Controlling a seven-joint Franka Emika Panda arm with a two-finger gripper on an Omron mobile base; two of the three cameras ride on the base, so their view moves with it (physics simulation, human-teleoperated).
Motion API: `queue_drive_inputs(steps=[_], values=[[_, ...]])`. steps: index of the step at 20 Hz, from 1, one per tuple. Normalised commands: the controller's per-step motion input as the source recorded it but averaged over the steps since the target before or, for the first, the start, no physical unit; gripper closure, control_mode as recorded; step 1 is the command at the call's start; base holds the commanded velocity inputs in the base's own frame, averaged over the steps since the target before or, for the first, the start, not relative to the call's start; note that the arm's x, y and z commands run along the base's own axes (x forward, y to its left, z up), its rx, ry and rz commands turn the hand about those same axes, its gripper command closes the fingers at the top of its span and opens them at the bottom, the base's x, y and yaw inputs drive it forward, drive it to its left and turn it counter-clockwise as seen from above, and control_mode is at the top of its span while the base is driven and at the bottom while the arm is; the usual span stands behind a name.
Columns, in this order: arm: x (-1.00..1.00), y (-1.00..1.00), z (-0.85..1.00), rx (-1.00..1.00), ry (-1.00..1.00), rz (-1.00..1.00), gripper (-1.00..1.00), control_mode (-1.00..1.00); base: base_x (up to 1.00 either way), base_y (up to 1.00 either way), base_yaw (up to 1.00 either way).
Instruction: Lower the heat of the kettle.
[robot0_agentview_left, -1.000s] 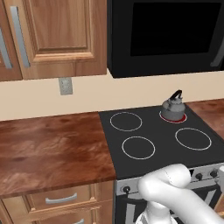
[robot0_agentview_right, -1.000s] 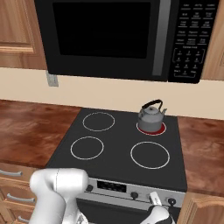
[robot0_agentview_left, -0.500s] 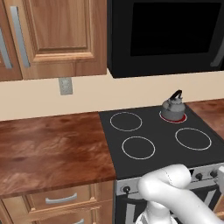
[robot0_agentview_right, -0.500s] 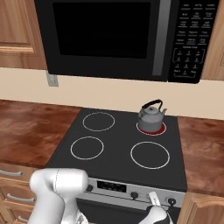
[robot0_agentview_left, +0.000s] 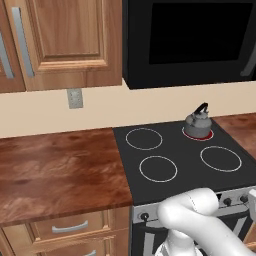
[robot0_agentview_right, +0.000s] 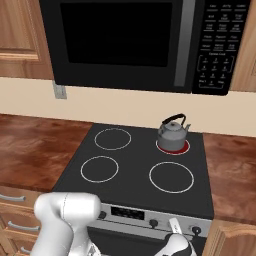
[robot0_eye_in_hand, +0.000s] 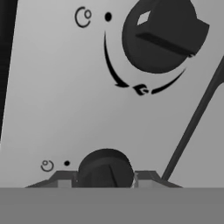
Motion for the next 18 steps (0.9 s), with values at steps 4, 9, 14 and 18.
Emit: queue_drive_inputs(steps=[4,9,14,18], values=[[0.01,0.00,0.01,0.01,0.00,0.00,1.00,-1.00,0.00,0.00,0.00],[0.00,0.00,0.00,0.03,-0.02,0.00,1.00,-1.00,0.00,0.00,0.00],[0.00,-0.03,0.00,0.12,0.00,-0.01,1.00,-1.00,0.00,0.00,0.00],[0.00,-0.07,0.00,0.18,0.00,-0.02,1.00,-1.00,0.00,0.00,0.00]])
